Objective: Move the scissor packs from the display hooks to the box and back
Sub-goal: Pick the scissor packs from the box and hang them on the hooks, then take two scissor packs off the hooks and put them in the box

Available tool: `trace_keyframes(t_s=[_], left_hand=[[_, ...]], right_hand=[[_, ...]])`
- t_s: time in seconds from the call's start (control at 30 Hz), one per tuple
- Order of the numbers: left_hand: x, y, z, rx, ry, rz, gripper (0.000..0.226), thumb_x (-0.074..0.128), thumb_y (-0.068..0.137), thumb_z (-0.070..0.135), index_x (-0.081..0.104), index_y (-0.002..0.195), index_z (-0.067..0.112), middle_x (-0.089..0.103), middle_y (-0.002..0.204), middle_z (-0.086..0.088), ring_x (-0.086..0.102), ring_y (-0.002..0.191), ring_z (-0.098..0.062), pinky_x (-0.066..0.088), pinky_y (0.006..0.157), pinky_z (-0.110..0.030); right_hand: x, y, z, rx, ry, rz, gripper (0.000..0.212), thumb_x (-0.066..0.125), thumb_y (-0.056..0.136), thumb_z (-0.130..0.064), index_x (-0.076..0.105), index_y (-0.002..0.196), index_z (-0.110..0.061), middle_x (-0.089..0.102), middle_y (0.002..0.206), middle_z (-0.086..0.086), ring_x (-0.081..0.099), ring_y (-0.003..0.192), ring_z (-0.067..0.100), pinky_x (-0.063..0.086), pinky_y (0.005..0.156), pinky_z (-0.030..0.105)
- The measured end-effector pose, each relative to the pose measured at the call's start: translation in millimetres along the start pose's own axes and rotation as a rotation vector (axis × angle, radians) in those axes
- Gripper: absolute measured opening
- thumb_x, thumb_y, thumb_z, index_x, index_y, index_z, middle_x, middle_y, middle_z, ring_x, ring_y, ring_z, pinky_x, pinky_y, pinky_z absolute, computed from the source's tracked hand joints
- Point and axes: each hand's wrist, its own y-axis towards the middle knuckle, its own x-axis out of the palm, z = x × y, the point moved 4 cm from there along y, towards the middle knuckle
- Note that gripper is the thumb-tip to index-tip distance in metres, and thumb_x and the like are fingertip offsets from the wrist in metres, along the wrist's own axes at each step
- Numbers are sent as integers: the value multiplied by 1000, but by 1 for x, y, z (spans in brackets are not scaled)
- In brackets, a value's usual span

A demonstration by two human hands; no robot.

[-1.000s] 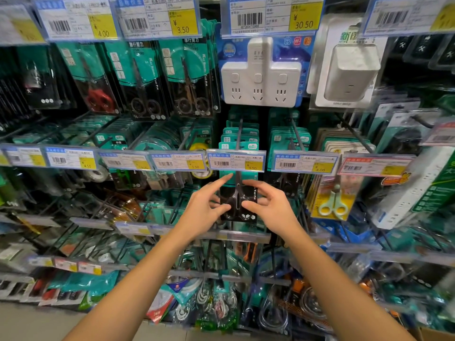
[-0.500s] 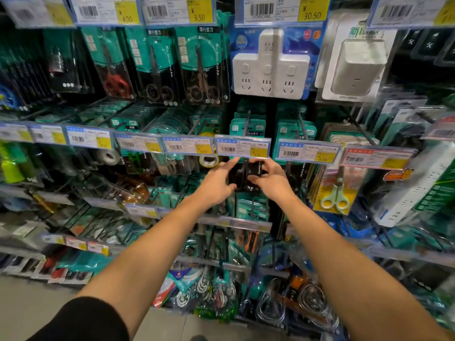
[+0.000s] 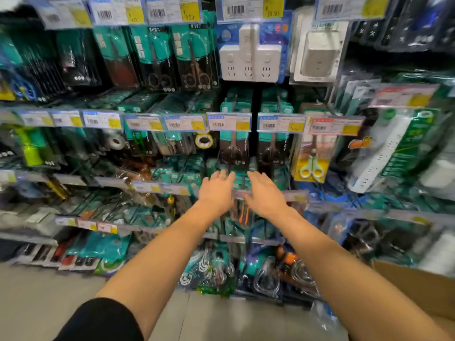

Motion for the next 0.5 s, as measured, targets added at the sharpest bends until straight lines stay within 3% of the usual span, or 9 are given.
trace_keyframes(t_s=[0.27,0.4,0.5], left_hand=[[46,-128,52,-16,-45,-26,65,50,94,31,23,152,15,30,156,-11,26,144,-30,32,111,-49],[64,-183,89,-20,-70,-71,64,49,96,31,22,153,16,22,159,-12,22,147,-30,28,114,-47],[64,-212,122,48,-77,-34,59,51,93,30,30,146,14,31,152,-14,29,141,-31,34,108,-47]], right_hand=[[41,-130,8,20,-199,-115,74,49,95,-46,17,151,-9,22,157,17,18,146,35,23,118,47],[61,-199,22,4,-225,-96,69,54,93,-39,27,146,-5,34,150,20,29,140,36,28,113,48],[59,-244,39,40,-227,-88,66,56,90,-39,34,142,-5,43,140,18,37,132,37,35,107,47]])
